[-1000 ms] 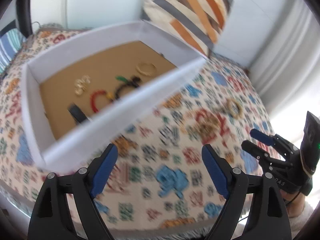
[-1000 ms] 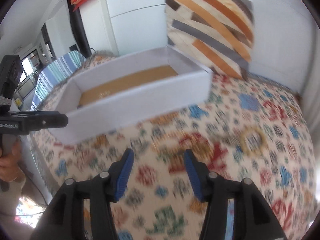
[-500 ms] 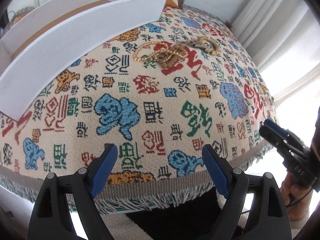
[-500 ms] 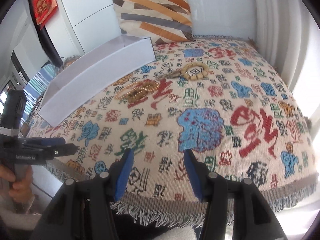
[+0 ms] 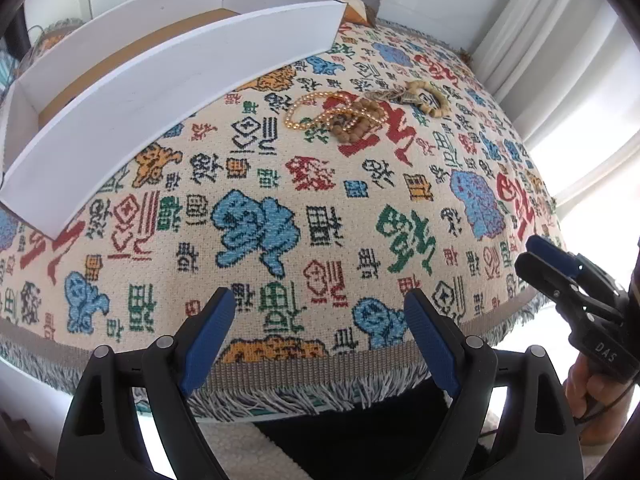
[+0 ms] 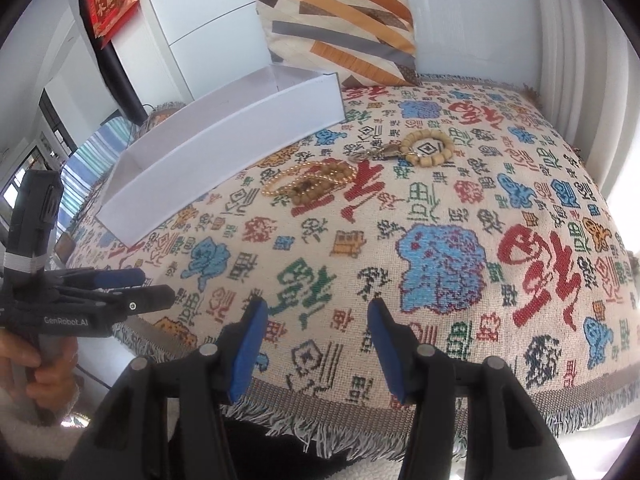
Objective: Organize jewelry
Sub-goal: 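Withdraw both tools from the box back over the jewelry pile, then grasp the silver filigree pendant with the left tool while the right tool grasps the light wooden bead bracelet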
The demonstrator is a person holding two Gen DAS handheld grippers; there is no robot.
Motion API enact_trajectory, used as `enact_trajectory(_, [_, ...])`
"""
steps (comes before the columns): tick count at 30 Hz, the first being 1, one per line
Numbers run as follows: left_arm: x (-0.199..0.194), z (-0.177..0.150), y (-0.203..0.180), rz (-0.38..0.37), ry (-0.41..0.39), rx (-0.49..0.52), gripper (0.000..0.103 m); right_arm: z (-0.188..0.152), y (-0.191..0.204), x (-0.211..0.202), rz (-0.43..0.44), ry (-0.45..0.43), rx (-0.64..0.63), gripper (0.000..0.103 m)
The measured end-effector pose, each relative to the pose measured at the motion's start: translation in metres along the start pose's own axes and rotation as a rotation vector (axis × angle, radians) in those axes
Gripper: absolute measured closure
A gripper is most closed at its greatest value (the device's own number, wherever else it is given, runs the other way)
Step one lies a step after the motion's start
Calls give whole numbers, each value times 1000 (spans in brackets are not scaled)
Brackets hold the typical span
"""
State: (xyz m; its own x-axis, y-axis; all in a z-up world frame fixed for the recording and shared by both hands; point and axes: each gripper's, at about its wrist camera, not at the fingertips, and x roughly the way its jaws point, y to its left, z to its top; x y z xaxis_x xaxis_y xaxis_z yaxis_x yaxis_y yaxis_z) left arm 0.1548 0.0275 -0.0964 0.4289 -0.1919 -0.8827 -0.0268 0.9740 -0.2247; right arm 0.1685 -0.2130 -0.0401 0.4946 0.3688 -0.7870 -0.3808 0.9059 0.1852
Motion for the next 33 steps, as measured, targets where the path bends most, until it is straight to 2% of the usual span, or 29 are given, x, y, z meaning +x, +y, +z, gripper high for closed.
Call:
enact_trajectory(10, [9, -7, -1, 13, 23, 10, 16, -9, -8, -1, 22, 41, 54, 50])
enact_trajectory(15, [20, 2, -5, 17, 53, 36, 16, -6, -24, 4, 30, 75, 102, 50])
enact_trajectory(19, [23, 31, -17, 3, 64, 80, 16, 11, -39, 7, 21, 96, 96, 50])
enact_trajectory(25, [38, 81, -51, -12, 80, 217, 14, 58, -77, 9, 1, 90, 102, 50])
enact_trajectory(30, [69, 137, -72, 8, 68, 322, 14, 98, -122, 23, -12, 89, 179, 50])
enact_trajectory(31, [74, 145, -74, 9, 72, 334, 14, 102, -128, 26, -5, 92, 192, 51])
enact_trajectory(33, [95, 168, -84, 17, 74, 374, 14, 114, -142, 37, 10, 108, 224, 59])
